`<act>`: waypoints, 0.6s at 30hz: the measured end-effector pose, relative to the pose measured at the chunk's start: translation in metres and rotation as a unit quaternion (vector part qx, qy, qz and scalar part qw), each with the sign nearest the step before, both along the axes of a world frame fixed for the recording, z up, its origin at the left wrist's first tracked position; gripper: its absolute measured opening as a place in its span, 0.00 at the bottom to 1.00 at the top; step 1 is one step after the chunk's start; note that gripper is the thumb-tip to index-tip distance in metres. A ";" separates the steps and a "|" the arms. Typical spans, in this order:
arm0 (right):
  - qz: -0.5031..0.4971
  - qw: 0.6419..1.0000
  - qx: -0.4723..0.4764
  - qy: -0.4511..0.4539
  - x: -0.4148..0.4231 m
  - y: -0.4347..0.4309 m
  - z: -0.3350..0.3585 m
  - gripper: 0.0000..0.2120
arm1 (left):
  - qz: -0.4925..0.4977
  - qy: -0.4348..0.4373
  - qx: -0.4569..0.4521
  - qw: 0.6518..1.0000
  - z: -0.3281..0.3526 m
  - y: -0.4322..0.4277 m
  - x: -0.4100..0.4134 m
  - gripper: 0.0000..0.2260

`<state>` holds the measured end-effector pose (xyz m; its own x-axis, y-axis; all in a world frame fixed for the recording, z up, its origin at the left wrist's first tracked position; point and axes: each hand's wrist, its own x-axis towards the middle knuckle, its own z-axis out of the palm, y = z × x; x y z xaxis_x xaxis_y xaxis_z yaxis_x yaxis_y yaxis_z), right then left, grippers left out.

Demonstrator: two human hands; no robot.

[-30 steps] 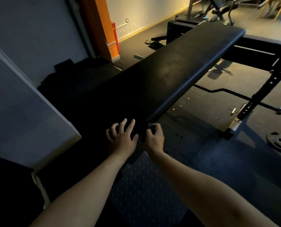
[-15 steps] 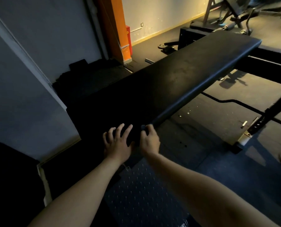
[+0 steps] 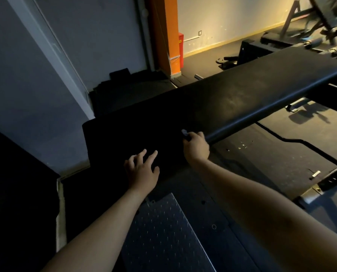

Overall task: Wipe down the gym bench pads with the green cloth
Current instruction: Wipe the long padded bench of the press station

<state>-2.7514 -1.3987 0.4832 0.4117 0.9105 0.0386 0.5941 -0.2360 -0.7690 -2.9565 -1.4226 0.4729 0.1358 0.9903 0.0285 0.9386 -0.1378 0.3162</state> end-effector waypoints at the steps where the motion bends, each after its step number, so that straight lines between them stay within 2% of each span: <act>1: 0.020 1.000 0.007 -0.013 -0.014 -0.004 -0.001 0.10 | 0.007 -0.004 -0.001 1.000 0.000 0.000 0.002 0.25; 5: 0.152 0.983 0.090 -0.056 -0.079 -0.028 -0.006 0.12 | 0.002 0.010 0.009 1.000 -0.007 0.004 -0.002 0.28; 9: 0.216 0.958 0.093 -0.162 -0.062 -0.019 0.001 0.13 | 0.007 -0.007 0.021 1.000 -0.008 0.003 -0.006 0.29; 11: 0.185 0.961 0.075 -0.191 -0.031 -0.002 0.006 0.14 | 0.012 -0.033 0.007 0.999 -0.004 0.004 -0.005 0.29; 14: 0.085 0.978 0.024 -0.188 0.015 0.020 0.007 0.12 | 0.014 -0.035 -0.010 0.999 0.000 0.005 -0.004 0.28; 18: 0.024 0.983 0.026 -0.180 0.036 0.019 0.000 0.13 | 0.011 -0.032 -0.020 0.999 0.002 0.004 -0.004 0.27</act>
